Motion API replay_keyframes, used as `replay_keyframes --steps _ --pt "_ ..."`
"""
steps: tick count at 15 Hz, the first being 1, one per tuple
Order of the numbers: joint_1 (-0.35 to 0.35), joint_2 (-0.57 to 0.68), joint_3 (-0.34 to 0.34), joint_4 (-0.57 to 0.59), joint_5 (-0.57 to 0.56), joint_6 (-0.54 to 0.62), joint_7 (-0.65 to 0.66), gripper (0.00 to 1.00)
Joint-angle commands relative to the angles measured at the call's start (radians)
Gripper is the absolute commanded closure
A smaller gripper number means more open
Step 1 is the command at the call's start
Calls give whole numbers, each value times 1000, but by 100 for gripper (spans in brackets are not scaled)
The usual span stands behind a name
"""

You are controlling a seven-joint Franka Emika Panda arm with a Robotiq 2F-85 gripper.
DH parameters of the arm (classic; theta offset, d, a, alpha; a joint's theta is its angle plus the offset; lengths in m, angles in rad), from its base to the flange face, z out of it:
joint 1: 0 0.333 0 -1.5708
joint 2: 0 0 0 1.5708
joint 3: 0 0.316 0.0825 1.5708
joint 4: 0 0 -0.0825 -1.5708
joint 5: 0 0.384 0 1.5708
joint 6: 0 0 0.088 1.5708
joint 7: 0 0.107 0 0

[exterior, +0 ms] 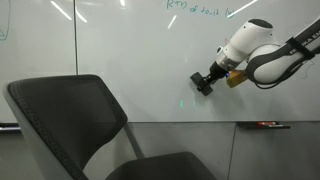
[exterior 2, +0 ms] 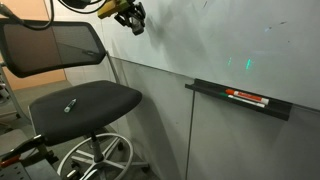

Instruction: Use the eraser from the seat to wipe the whiteboard.

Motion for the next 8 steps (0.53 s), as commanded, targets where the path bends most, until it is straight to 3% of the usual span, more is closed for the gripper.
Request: replay_keyframes --steps 1,8 --pt "7 12 -35 93 -233 -2 273 67" --pt "54 87 -3 155 -707 -104 756 67"
